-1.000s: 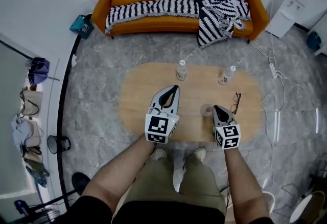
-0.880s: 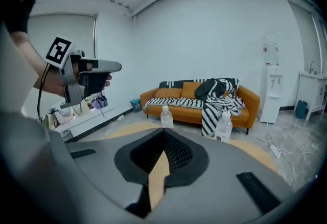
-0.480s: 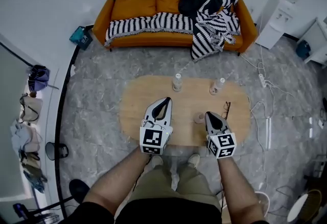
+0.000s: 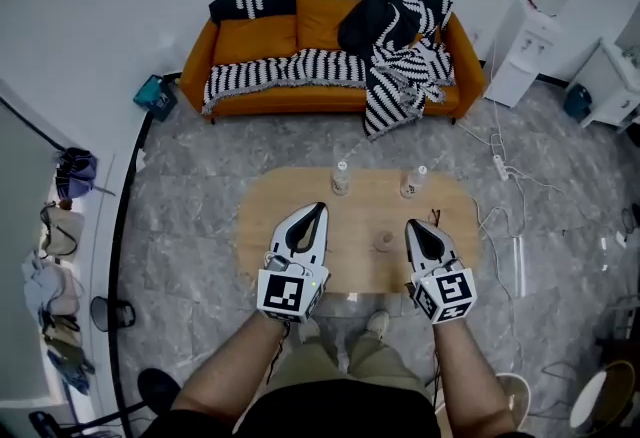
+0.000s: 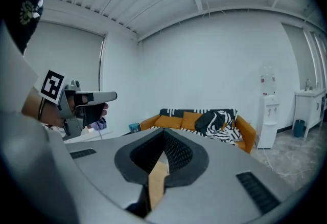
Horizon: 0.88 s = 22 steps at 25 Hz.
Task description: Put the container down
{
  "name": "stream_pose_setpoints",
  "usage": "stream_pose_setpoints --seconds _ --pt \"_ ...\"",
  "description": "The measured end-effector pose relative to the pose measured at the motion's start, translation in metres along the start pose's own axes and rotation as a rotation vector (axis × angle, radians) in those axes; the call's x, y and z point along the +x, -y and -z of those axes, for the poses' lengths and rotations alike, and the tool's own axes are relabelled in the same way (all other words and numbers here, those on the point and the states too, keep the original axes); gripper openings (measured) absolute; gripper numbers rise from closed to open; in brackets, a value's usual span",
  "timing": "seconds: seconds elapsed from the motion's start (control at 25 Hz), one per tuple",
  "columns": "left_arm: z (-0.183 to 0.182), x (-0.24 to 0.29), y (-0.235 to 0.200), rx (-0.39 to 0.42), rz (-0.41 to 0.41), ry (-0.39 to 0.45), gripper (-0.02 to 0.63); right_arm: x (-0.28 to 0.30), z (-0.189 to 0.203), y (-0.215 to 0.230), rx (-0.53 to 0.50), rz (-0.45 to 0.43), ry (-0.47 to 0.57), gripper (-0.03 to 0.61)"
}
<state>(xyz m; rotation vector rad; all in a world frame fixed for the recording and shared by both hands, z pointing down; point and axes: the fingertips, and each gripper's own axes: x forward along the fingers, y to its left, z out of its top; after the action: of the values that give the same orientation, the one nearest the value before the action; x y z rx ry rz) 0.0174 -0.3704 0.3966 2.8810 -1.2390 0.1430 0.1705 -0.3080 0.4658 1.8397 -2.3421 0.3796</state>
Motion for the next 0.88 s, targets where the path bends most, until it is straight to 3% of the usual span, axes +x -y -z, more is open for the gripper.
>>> stream_pose_setpoints --seconds 0.16,0.4,0.88 --pt "-0.041 -0.018 0.005 0.015 0.011 0.077 0.014 -0.021 -0.045 -0.013 -0.036 0.016 0.028 0.014" --pt "-0.077 -0.049 0.001 0.021 -0.004 0.070 0.014 -0.049 -0.094 -0.035 -0.065 0.012 0.088 0.012" --pt "-0.105 -0.067 -0.002 0.046 -0.008 0.104 0.014 -0.074 -0.126 -0.054 -0.093 0.014 0.116 0.012"
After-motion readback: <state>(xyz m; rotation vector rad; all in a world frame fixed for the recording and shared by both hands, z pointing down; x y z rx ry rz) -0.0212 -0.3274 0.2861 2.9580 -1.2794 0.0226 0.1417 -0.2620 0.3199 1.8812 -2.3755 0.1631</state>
